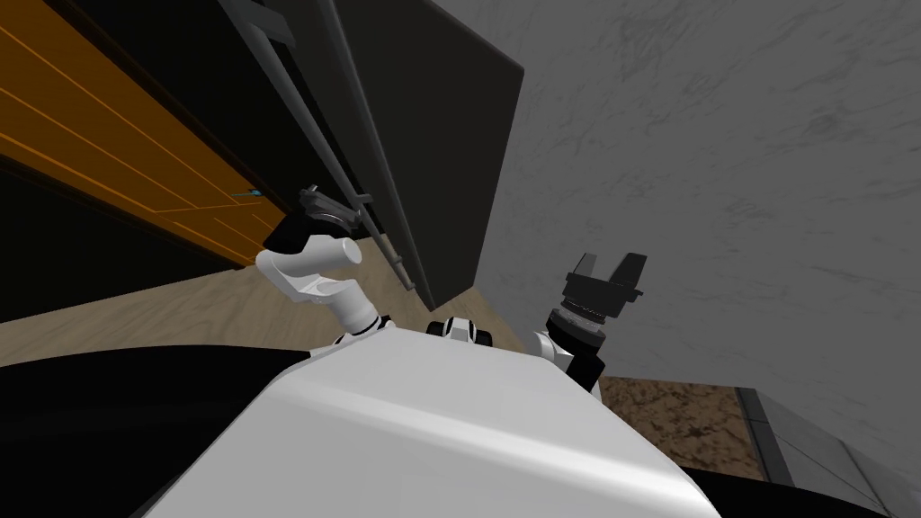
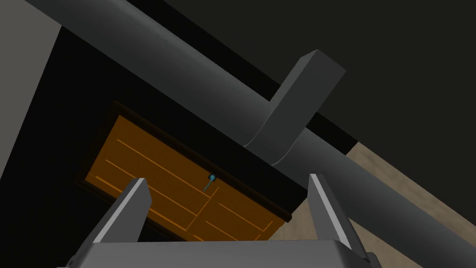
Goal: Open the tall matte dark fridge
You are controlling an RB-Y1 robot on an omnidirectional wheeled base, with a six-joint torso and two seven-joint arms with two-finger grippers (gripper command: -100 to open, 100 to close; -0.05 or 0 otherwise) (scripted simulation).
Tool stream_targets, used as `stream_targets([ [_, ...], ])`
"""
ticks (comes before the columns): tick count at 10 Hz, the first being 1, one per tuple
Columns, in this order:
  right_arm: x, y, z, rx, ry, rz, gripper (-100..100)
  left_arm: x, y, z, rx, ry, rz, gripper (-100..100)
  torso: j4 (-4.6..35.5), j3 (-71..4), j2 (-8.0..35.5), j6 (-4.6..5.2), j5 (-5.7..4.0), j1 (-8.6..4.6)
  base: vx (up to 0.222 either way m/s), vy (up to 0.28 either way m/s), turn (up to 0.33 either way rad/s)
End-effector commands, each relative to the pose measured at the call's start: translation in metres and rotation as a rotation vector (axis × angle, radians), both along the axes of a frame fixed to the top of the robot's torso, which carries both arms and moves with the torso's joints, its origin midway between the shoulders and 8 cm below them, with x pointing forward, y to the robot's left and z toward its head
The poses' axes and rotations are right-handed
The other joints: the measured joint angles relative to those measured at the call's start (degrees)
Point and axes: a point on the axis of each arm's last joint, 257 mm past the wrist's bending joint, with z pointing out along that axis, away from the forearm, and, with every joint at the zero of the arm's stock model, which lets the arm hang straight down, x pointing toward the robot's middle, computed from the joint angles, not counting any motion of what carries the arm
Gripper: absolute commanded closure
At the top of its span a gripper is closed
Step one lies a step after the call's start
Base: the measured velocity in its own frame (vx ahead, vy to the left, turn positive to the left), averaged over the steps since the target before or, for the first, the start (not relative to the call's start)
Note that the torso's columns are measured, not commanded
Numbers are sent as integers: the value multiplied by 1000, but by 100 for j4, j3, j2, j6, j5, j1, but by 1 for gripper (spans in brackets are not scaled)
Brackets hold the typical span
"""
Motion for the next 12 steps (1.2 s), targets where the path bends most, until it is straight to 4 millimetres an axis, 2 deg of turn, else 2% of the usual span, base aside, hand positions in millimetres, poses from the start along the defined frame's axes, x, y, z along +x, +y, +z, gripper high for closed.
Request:
stream_targets([
  [1,0,0,0,0,0,0,0,-2,7,-8,-71,12,15,-100,1,2,4,1,0,3,37,-59,19],
  [7,0,0,0,0,0,0,0,-11,22,-16,-198,18,52,-100,1,2,5,0,0,2,50,-73,21],
  [11,0,0,0,0,0,0,0,-13,23,-12,-201,15,56,-100,-2,-5,-11,0,6,24,39,18,-29],
  [12,0,0,0,0,0,0,0,-13,23,-12,-202,16,57,100,-3,-4,-3,0,4,6,7,11,26],
])
